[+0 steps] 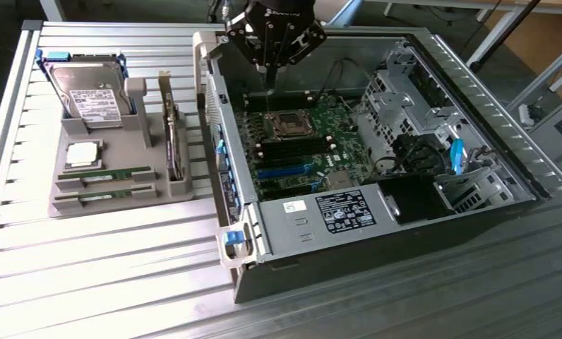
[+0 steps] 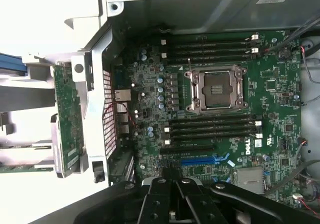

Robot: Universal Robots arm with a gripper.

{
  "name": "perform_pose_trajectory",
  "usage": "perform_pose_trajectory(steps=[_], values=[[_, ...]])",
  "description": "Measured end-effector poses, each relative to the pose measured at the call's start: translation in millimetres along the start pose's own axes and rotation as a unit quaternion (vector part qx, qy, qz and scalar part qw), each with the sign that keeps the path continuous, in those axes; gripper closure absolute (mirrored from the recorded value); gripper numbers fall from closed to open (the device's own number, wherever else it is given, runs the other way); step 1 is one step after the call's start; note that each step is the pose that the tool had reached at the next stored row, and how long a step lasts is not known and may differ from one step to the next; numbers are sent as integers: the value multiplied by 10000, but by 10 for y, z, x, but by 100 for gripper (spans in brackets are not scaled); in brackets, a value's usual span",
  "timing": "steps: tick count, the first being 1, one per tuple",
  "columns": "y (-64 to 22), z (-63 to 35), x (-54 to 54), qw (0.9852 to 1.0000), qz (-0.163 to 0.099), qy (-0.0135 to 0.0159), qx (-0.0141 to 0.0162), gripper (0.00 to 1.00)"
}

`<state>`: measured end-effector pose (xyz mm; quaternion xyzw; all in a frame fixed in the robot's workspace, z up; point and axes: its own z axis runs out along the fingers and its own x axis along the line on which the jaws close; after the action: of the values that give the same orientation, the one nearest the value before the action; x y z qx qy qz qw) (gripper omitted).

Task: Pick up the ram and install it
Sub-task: 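Reach for the ram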

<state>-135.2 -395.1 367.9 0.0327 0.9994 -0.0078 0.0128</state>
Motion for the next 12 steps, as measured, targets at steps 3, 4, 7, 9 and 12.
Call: perform_pose_trajectory(steps=[3, 4, 7, 9, 12], values=[[-1, 0, 16, 10000, 0, 0, 0, 90], [-1, 0, 22, 10000, 0, 0, 0, 90], [-3, -1, 49, 10000, 0, 0, 0, 90], [-6, -2, 97, 10000, 0, 0, 0, 90], [-10, -4, 153, 10000, 0, 0, 0, 90]])
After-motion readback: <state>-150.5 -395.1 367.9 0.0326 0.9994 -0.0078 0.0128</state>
